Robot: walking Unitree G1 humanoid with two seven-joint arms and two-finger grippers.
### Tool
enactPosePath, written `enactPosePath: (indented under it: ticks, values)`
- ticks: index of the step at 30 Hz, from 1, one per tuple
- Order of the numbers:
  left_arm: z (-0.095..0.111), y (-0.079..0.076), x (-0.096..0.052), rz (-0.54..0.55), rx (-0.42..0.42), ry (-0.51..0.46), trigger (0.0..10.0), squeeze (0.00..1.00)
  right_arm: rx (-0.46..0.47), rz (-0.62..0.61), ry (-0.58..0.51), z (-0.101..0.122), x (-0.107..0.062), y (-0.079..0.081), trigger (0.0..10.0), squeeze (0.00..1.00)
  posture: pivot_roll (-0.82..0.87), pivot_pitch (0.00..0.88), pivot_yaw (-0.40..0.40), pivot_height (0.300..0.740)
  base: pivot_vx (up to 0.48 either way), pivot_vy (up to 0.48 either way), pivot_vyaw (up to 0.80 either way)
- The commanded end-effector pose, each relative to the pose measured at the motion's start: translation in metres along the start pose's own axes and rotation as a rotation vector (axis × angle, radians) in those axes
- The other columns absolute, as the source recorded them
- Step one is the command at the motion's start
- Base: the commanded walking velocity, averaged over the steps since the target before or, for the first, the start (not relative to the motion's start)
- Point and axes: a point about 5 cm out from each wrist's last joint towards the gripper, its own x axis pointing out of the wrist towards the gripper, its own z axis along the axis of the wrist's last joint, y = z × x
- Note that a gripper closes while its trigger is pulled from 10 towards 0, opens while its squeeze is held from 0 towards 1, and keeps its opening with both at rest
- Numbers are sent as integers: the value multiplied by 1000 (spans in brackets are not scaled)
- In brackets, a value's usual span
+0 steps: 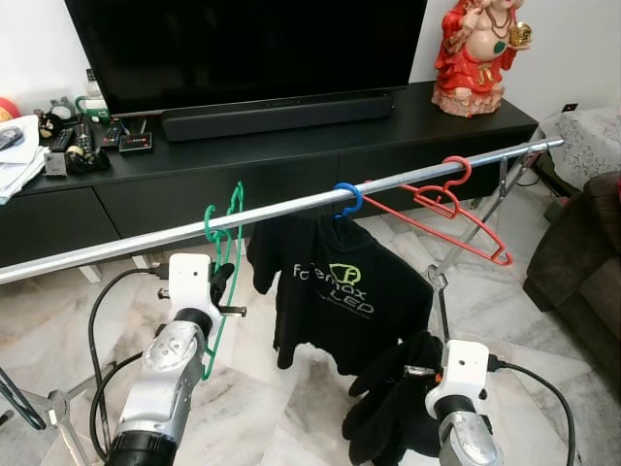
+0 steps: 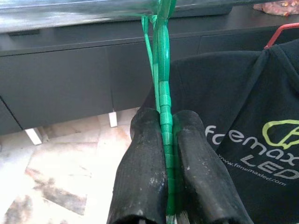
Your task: Hang hanger
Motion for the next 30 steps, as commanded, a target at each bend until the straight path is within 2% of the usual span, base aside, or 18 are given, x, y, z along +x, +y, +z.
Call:
enactPosePath:
  ticks: [1, 5, 6, 7, 8, 9, 10, 11, 15, 16, 21, 30]
  values:
    - [2, 4, -6, -15, 33, -21, 0, 0, -2, -2, 3, -1, -1, -2, 10000, 0, -7, 107, -10, 721, 0, 0, 0]
    - [-3, 6, -15, -58, 82, -22, 0, 0, -3, -3, 4, -1, -1, -3, 10000, 0, -7, 111, -10, 721, 0, 0, 0]
    - [-8, 9, -23, -79, 123, -14, 0, 0, -3, -4, 3, -1, -1, -3, 10000, 0, -5, 116, -10, 721, 0, 0, 0]
    - [-11, 12, -27, -88, 142, -11, 549, 0, -4, -5, 3, -1, -1, -3, 10000, 0, -5, 115, -9, 721, 0, 0, 0]
    - [-15, 15, -33, -97, 174, -4, 2784, 0, -4, -5, 3, -1, 0, -4, 10000, 0, -5, 115, -9, 721, 0, 0, 0]
    - [-15, 15, -33, -97, 174, -4, 2784, 0, -4, -5, 3, -1, 0, -4, 10000, 0, -5, 115, -9, 721, 0, 0, 0]
    - [-17, 17, -36, -103, 195, 1, 5961, 0, -5, -5, 3, 0, 0, -4, 10000, 0, -5, 115, -9, 721, 0, 0, 0]
    - [-20, 19, -39, -109, 209, 8, 10000, 0, -5, -5, 2, 0, 0, -4, 10000, 0, -4, 119, -9, 721, 0, 0, 0]
    - [-32, 22, -49, -168, 272, 51, 10000, 0, -5, -5, 1, 0, 0, -4, 10000, 0, -1, 122, -10, 721, 0, 0, 0]
    - [-45, 25, -56, -197, 300, 102, 10000, 0, -6, -3, 2, 0, 0, -4, 10000, 0, -1, 123, -9, 721, 0, 0, 0]
    - [-64, 30, -64, -194, 311, 181, 10000, 0, -5, -4, 0, 1, 0, -4, 10000, 0, -5, 125, -4, 721, 0, 0, 0]
    - [-146, 55, -102, 35, 207, 540, 10000, 0, 2, -5, 3, -1, -1, -2, 10000, 0, -8, 114, 3, 721, 0, 0, 0]
